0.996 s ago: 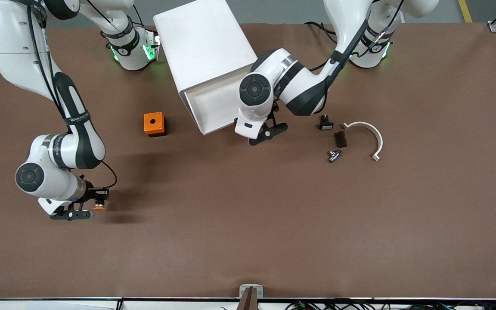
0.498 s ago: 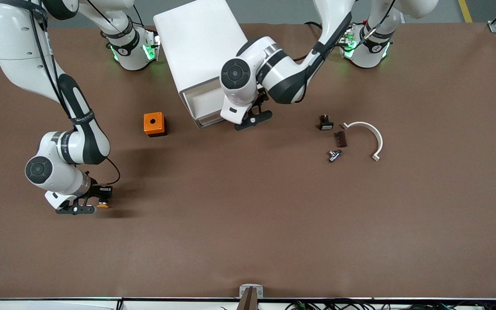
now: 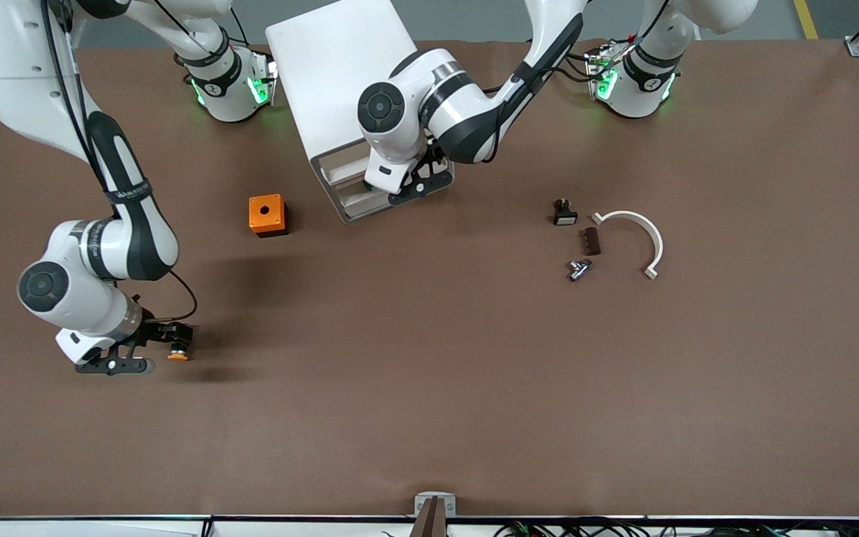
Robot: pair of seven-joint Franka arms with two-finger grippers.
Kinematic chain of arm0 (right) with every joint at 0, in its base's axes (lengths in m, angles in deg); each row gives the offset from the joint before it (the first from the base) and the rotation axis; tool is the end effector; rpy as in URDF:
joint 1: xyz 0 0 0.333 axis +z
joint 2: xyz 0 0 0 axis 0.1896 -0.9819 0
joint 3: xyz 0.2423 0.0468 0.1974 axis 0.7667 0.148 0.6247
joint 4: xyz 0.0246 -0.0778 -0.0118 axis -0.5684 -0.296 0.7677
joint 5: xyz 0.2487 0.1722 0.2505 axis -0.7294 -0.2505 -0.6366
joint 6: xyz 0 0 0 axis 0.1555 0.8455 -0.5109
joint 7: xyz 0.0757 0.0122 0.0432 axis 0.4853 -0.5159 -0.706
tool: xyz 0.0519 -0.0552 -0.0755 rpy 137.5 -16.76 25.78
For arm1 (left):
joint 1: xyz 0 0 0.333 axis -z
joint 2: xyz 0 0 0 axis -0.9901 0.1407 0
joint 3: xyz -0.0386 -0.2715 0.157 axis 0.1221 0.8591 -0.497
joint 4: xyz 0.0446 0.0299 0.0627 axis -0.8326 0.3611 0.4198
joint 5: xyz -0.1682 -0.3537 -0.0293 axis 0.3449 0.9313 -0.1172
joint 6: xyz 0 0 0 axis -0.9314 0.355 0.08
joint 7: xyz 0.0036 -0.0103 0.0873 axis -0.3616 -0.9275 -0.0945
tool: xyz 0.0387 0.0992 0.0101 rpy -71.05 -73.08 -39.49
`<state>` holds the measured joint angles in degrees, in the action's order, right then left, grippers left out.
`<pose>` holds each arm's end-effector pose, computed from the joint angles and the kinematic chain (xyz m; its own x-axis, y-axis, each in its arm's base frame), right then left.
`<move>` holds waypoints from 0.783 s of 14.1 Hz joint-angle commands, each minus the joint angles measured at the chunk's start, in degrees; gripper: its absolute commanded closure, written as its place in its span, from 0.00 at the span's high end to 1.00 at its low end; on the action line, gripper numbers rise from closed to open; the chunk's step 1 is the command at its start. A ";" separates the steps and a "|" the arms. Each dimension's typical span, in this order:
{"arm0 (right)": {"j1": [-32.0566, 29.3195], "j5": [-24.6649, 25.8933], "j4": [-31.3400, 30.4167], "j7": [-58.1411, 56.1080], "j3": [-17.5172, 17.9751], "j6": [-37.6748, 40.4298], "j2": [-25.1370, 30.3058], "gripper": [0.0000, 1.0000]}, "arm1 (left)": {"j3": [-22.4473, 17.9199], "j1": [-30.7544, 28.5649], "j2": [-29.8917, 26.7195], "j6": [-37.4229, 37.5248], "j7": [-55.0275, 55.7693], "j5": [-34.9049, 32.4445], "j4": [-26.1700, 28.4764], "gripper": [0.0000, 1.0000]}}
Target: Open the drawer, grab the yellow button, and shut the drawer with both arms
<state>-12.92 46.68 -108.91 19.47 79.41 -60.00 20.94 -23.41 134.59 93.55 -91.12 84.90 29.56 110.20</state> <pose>0.6628 -0.0241 0.2616 0.9975 0.0168 0.0683 0.0136 -0.9988 0.0472 0.3557 -0.5796 0.3234 0.9053 0.3382 -0.2568 0.2971 -0.9365 -0.1863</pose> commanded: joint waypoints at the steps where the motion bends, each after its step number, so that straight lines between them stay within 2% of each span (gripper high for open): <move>1: -0.73 0.32 -1.36 -1.94 0.67 2.01 5.86 1.00 | 0.72 0.93 -0.30 0.65 2.12 -0.39 0.40 1.00; 5: 0.14 0.23 -0.49 -5.90 0.67 8.40 12.63 1.00 | -1.12 -1.51 -1.00 3.56 3.18 -2.05 -0.12 1.00; 8: 2.77 0.14 5.82 -5.12 -0.12 19.81 15.98 1.00 | -1.48 -8.01 -2.23 3.56 2.39 -5.55 -1.00 1.00; 11: 6.99 -3.97 11.64 -3.01 -5.03 29.58 18.79 1.00 | -1.48 -15.39 -3.72 3.56 2.39 -8.55 -1.97 1.00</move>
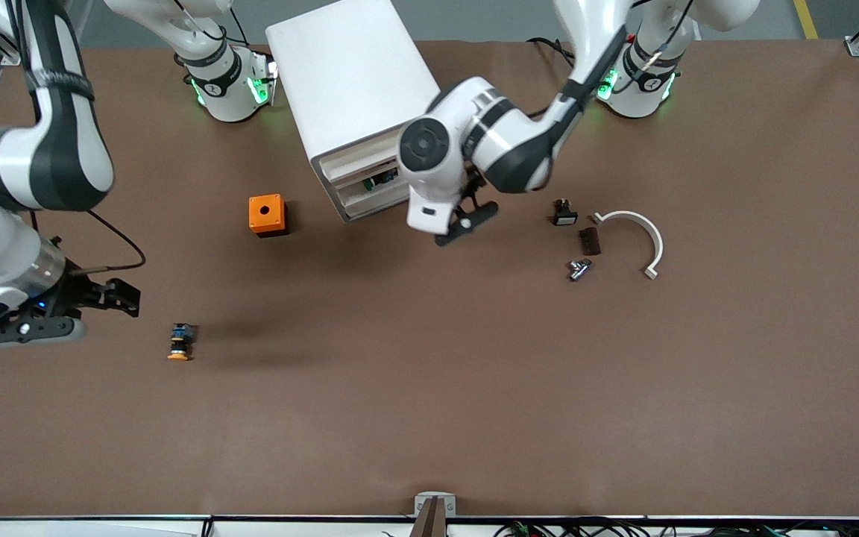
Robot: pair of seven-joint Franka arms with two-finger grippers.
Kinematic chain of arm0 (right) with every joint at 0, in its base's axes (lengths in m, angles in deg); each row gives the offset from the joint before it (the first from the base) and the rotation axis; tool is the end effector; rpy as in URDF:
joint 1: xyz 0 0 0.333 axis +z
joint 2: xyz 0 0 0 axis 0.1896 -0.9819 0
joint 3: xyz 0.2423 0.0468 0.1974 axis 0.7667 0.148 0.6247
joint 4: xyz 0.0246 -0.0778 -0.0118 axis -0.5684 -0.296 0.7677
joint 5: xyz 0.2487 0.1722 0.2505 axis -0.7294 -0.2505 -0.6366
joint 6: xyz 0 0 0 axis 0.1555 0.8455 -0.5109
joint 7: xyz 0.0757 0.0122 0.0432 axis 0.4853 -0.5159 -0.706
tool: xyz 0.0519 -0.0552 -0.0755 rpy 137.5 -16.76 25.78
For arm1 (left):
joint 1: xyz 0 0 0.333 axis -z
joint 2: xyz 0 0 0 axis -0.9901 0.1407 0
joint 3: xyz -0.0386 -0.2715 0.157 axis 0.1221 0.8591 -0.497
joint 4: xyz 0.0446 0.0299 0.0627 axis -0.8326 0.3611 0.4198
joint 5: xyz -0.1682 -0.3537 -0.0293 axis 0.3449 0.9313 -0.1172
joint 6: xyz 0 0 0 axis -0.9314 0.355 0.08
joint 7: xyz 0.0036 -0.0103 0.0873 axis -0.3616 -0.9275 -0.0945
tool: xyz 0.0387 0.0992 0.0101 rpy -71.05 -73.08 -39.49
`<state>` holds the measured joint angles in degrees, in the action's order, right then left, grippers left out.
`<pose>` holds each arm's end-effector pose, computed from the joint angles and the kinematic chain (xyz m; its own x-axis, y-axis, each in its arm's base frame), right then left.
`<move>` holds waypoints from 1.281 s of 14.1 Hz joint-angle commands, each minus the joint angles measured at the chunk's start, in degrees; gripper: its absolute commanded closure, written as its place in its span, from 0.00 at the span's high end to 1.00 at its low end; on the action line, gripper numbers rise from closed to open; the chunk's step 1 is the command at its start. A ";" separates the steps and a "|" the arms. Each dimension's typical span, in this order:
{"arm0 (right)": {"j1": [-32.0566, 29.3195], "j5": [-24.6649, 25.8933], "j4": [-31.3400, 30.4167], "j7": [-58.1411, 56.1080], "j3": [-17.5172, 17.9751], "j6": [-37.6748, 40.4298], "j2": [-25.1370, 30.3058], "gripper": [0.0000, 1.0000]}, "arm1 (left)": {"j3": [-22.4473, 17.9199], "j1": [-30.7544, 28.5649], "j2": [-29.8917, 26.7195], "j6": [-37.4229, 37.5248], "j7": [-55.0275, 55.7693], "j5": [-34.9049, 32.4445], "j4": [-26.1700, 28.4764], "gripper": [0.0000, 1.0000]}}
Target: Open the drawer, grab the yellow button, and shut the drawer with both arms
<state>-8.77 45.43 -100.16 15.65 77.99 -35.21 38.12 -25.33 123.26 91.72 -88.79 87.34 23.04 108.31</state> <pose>0.6410 0.0063 0.4892 0.9912 0.1012 0.0856 0.0970 -0.9939 0.0520 0.4843 -0.4793 0.3549 0.8335 0.5375 -0.1276 0.5091 -0.8370 -0.2004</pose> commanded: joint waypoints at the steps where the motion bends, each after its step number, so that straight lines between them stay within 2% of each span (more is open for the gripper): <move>1: 3.37 -3.52 2.99 0.82 -4.41 6.12 3.10 1.00 | 0.53 -6.96 -2.77 1.23 -0.40 -3.61 0.00 1.00; 3: 3.29 -3.53 2.90 1.25 -4.42 8.06 5.65 1.00 | 0.53 -11.53 -4.35 1.23 -1.36 -6.33 0.00 1.00; 5: 3.03 -3.62 2.99 7.63 -3.99 11.74 7.32 1.00 | 0.53 -16.10 -6.02 1.31 -5.13 -9.24 -0.26 1.00; 7: 2.77 -3.62 2.99 10.66 -3.37 13.95 8.99 1.00 | 0.53 -21.11 -7.86 2.71 -8.74 -9.25 -0.35 1.00; 9: 0.14 -3.62 2.82 10.66 -0.66 14.92 10.84 1.00 | 0.61 -26.55 -10.58 3.34 -11.81 -9.34 -0.26 1.00; 10: -1.01 -3.62 2.64 10.75 0.66 15.53 11.72 1.00 | 0.70 -28.93 -12.25 3.34 -14.88 -9.34 -0.35 1.00; 18: -1.02 -3.71 -1.14 11.10 0.68 14.92 16.65 1.00 | 1.31 -46.51 -22.37 5.00 -48.62 -8.37 -0.44 1.00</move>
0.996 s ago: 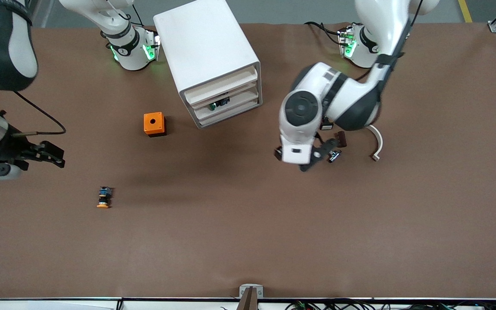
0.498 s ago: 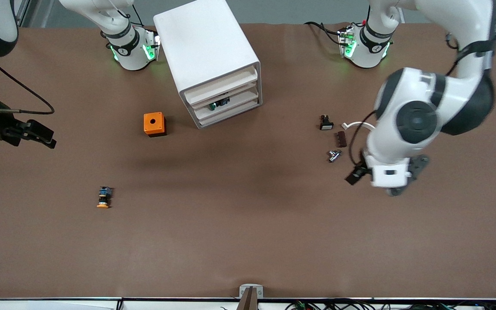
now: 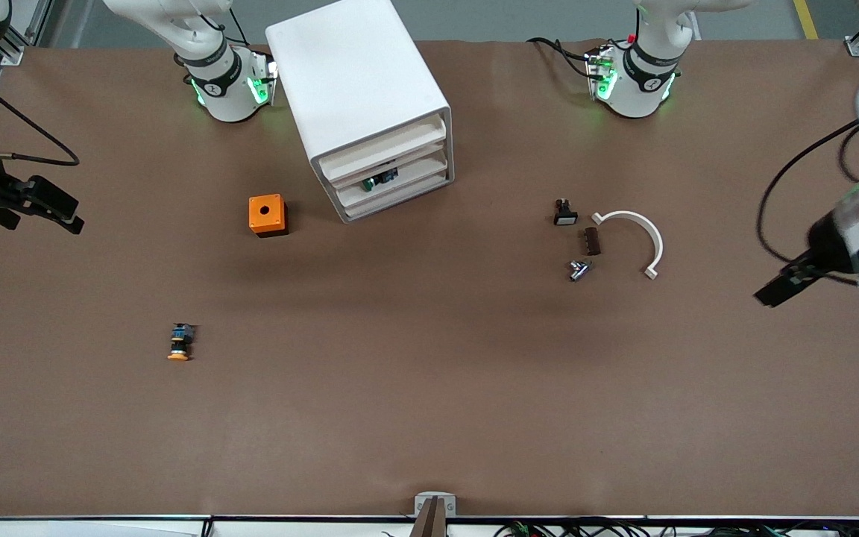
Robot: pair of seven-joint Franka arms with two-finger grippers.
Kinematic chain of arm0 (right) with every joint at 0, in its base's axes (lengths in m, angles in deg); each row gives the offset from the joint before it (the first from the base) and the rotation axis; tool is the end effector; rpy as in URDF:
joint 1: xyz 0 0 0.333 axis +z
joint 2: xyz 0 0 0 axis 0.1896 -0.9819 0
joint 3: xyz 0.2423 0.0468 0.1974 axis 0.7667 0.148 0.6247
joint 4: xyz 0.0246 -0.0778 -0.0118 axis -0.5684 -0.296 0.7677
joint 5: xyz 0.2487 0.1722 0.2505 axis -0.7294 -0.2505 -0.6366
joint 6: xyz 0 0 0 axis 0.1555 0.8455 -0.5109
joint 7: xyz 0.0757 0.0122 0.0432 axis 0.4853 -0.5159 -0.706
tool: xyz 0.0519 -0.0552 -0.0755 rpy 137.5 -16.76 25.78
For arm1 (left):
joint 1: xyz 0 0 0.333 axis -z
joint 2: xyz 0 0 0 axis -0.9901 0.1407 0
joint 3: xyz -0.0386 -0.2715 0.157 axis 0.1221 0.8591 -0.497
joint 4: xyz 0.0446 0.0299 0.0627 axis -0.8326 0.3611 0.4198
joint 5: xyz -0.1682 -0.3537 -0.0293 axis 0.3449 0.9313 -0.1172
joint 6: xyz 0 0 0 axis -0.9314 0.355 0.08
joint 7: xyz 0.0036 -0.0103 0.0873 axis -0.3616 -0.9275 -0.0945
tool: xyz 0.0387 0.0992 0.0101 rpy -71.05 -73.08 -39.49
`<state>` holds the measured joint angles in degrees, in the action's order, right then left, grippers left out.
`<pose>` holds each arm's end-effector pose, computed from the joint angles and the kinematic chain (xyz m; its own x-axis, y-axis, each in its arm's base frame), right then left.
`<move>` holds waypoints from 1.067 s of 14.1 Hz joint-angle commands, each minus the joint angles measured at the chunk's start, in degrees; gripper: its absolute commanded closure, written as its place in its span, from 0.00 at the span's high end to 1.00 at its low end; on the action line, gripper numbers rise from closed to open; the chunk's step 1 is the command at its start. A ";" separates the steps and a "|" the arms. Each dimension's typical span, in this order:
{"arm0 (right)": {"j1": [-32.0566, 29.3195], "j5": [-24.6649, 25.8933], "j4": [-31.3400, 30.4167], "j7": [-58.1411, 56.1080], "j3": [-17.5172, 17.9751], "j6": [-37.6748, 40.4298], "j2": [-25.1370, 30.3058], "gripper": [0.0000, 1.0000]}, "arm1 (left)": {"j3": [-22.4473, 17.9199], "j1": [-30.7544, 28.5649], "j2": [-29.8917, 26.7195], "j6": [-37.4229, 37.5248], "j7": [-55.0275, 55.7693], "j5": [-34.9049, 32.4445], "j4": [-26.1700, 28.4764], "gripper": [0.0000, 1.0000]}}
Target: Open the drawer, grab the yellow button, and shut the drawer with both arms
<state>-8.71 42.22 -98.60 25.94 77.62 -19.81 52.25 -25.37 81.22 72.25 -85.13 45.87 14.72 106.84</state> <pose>0.5610 0.0050 0.6252 0.9905 -0.1021 0.0924 -0.1002 -0.9947 -0.0249 0.6300 -0.0181 0.5868 0.8515 0.5129 0.1091 0.5184 -0.8546 -0.0292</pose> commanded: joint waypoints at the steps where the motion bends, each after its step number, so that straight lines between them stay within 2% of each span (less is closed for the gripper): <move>1: -1.07 -0.50 -2.62 0.80 1.05 -0.47 2.43 1.00 | 1.27 -5.71 -4.04 2.30 -10.06 0.04 1.04 1.00; 5: -1.16 -0.41 -2.26 0.80 1.14 -0.47 2.08 1.00 | 0.83 -6.86 -7.73 9.41 -16.76 2.05 1.47 1.00; 7: -1.07 -0.41 -2.26 0.80 1.14 -0.21 2.17 1.00 | 0.65 -6.60 -9.58 11.44 -22.45 3.73 3.92 1.00; 11: -0.98 -0.41 -2.26 0.80 1.14 -0.21 2.08 1.00 | 0.65 -4.50 -16.87 10.66 -25.12 5.31 12.62 0.99; 15: -0.90 -0.41 -2.35 0.80 1.05 -0.12 2.17 1.00 | 0.92 -1.42 -19.52 10.57 -25.91 5.23 15.01 0.98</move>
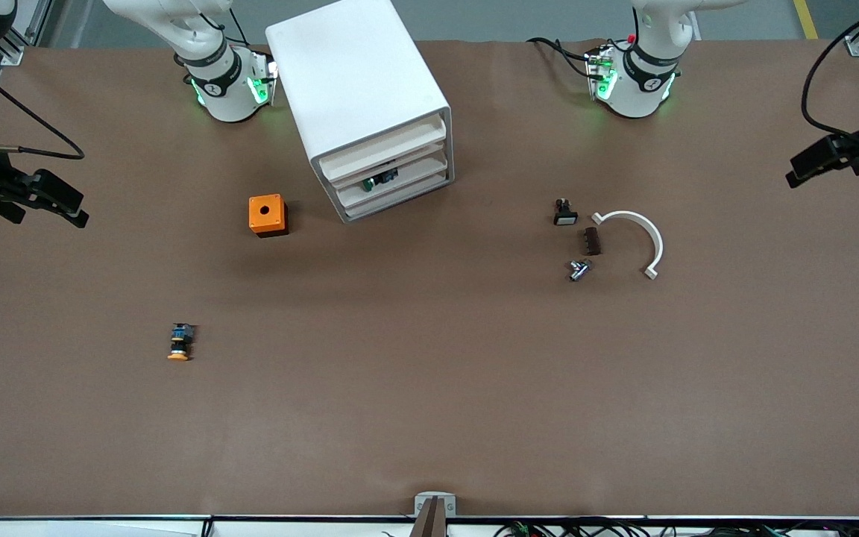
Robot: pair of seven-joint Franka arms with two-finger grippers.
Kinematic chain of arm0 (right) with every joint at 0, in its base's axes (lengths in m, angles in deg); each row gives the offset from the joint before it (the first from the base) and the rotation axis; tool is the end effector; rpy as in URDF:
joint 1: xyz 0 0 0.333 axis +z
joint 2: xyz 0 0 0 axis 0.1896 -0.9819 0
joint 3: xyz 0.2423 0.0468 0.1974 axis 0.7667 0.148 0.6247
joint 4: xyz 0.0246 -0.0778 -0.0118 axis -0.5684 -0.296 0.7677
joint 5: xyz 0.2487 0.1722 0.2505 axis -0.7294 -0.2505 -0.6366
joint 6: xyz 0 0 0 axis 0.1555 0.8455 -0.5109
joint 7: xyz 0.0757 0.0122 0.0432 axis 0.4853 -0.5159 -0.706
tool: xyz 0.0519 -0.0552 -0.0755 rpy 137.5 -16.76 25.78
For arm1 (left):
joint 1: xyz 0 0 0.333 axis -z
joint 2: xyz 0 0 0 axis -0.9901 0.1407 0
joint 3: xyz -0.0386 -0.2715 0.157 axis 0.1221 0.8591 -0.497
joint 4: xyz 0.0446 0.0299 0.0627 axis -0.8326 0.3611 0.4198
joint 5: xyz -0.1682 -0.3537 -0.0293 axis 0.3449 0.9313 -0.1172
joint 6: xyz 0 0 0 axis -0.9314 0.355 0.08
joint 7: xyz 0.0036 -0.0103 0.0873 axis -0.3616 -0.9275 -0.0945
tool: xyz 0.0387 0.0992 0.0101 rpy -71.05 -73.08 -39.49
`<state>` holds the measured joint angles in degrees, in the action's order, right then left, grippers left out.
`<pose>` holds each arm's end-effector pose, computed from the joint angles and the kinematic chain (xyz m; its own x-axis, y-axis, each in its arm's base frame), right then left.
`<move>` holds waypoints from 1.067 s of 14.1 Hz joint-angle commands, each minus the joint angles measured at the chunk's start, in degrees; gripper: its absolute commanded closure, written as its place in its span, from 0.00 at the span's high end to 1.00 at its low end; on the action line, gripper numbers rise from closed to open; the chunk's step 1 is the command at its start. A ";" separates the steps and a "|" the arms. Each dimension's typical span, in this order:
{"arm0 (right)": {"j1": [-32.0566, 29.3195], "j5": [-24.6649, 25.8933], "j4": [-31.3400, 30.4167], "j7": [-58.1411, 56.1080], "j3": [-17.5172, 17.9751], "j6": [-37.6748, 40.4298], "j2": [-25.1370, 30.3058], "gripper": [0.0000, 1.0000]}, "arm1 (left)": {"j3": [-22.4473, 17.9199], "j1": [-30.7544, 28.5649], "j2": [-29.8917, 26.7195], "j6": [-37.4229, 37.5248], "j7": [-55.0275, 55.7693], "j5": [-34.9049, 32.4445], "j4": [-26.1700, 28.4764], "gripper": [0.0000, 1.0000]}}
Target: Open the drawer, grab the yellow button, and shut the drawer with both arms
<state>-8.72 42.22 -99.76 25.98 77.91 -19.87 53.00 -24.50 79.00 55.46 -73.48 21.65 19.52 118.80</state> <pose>0.5568 0.0076 0.6228 0.9914 -0.0979 0.0863 -0.0961 -0.9951 -0.0246 0.5203 -0.0139 0.6378 0.9874 0.1528 -0.0411 0.1517 -0.9880 -0.0293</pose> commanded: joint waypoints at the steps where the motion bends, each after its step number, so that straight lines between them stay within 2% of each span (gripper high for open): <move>1: -0.89 -0.41 -1.19 0.76 0.76 0.03 1.41 1.00 | 0.48 0.90 -2.99 -1.08 -2.03 0.16 3.48 0.98; 3: -0.89 -0.41 -1.19 0.76 0.76 0.03 1.41 1.00 | 2.67 0.72 -3.69 -1.34 -2.91 -0.45 4.36 0.99; 15: -1.06 -0.41 -1.19 0.76 0.76 0.12 1.50 1.00 | 4.53 0.63 -4.84 1.03 -6.17 -1.86 4.01 1.00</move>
<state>-8.73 42.22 -99.82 26.02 77.91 -19.87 53.01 -21.21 80.10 52.17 -73.12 16.61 18.92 121.90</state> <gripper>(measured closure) 0.000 0.000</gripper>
